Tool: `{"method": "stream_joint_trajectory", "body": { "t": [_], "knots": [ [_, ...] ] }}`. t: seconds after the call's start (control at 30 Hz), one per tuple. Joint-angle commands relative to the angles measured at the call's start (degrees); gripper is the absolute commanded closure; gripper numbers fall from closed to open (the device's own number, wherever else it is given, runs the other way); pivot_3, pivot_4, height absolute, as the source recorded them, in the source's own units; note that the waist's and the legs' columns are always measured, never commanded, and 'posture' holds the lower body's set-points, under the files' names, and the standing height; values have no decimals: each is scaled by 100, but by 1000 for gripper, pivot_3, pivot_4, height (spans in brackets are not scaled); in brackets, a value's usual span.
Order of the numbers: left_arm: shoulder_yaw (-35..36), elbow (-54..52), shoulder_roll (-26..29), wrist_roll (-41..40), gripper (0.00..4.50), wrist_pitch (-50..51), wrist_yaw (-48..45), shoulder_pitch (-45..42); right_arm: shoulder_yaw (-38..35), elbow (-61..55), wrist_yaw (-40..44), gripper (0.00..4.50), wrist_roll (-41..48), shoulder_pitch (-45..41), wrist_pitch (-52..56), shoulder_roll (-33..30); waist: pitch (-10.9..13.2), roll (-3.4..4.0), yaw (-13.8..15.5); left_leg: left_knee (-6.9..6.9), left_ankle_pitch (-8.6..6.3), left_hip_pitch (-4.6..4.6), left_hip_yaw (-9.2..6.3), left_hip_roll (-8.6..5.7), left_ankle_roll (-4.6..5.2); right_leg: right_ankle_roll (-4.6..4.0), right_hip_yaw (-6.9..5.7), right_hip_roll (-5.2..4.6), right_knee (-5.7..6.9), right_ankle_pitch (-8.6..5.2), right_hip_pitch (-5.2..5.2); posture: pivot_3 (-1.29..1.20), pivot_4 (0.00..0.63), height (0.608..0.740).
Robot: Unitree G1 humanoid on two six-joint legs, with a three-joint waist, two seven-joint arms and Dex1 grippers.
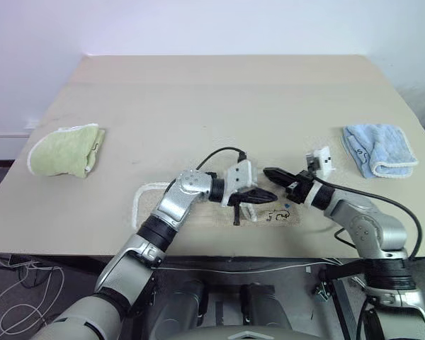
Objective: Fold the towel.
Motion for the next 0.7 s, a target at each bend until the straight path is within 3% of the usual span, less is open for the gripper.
{"method": "stream_joint_trajectory", "body": {
  "t": [0.03, 0.27, 0.4, 0.53, 0.63, 0.7],
  "knots": [
    [-503, 294, 429, 976, 4488, -714, 118, -38, 91, 240, -65, 4500, -345, 17, -363, 68, 0, 1, -10, 0, 0, 1, 0, 0, -1, 0, 1, 1, 2, 0, -1, 0, 150, 740],
    [-94, 349, 214, 540, 4488, -323, 305, 103, 420, 592, 55, 4500, -889, 216, -989, 201, -4, 3, 2, -1, -7, 62, -3, 0, -12, 0, -3, 1, -2, -1, 56, 0, 150, 740],
    [444, -234, -110, -395, 4488, 330, 86, 259, 662, 526, 307, 4500, -1029, 334, -1081, 163, -4, 3, -40, -7, -8, 88, -6, 0, -11, 1, -5, 1, -6, -3, 71, 0, 150, 740],
    [1248, -1224, -264, -1579, 4488, 1675, 190, 280, 571, 571, 449, 4500, -795, 217, -784, 232, -3, 2, -131, -8, -8, 85, -11, 0, -10, 2, -9, 0, -10, -3, 70, 0, 150, 740],
    [1693, -1670, -255, -1955, 3608, 2073, 476, 199, 337, 696, 319, 3564, -652, -17, -669, 341, -3, 2, -169, -8, -8, 85, -11, 0, -10, 2, -8, 2, -8, -3, 71, 0, 150, 740],
    [1842, -1946, 83, -1936, 2914, 2208, 482, 146, 191, 541, 483, 2908, -418, -157, -509, 270, -4, 2, -172, -9, -7, 87, -12, 0, -10, 2, -7, 4, -5, -3, 73, 0, 150, 740]
  ]
}}
